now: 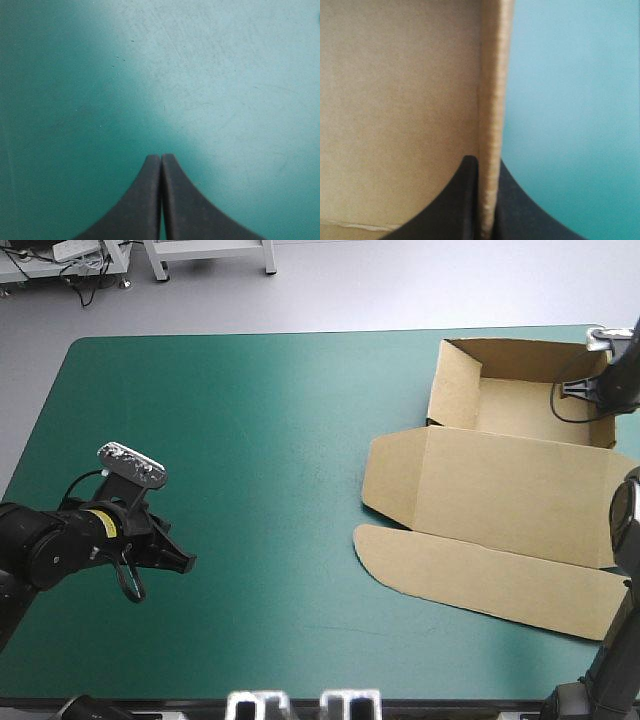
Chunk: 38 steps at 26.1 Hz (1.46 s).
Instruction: Fold the box
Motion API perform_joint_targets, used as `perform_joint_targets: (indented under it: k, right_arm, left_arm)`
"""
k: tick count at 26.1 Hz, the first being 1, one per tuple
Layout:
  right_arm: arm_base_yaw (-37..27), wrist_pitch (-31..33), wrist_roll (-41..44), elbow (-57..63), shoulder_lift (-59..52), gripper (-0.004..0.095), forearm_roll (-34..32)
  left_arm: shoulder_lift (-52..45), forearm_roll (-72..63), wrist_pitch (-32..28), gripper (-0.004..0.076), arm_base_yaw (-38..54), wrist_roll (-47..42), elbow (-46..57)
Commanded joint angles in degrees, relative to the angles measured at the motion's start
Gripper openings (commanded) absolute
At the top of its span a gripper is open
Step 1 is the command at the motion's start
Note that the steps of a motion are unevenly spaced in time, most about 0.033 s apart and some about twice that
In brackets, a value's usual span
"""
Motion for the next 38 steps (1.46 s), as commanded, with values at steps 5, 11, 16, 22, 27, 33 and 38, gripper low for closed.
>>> perform_joint_targets:
  k: [5, 11, 16, 22, 27, 33, 38]
  right_arm:
    - [-6.99, 0.25, -0.17, -1.98, -3.57, -0.002, -0.78]
    - [-8.41, 0.25, -2.97, -1.98, -3.45, 0.0097, 0.31]
    - [-8.74, -0.4, 0.77, -1.86, -3.45, 0.0801, -1.02]
    - [-8.74, -0.62, 1.8, -3.22, -9.88, 0.0818, -5.54]
    - [-8.74, 0.29, 1.8, -8.12, -16.31, 0.065, 7.18]
    - [-5.49, 0.29, -7.5, -8.24, -22.63, 0.0104, 33.72]
    - [2.34, 0.29, -7.59, -5.23, -26.37, -0.0011, 28.93]
  left_arm:
    - [-0.57, 0.86, -2.71, -0.001, -0.1, -0.49, -1.27]
    - [-0.57, 1.38, -3.28, -0.001, -0.1, -0.16, -1.27]
    - [-0.57, 1.36, -3.25, -0.001, -0.1, -0.56, -1.27]
    - [-0.57, 1.36, -4.09, -0.001, -0.1, -0.33, -1.27]
    - [-0.57, 1.36, -6.27, -0.001, -0.1, -0.33, -1.27]
    - [-0.47, 1.36, -8.63, -0.001, -0.1, -0.33, -1.27]
    - [-0.47, 1.36, -9.64, -0.001, -0.1, -0.33, -1.17]
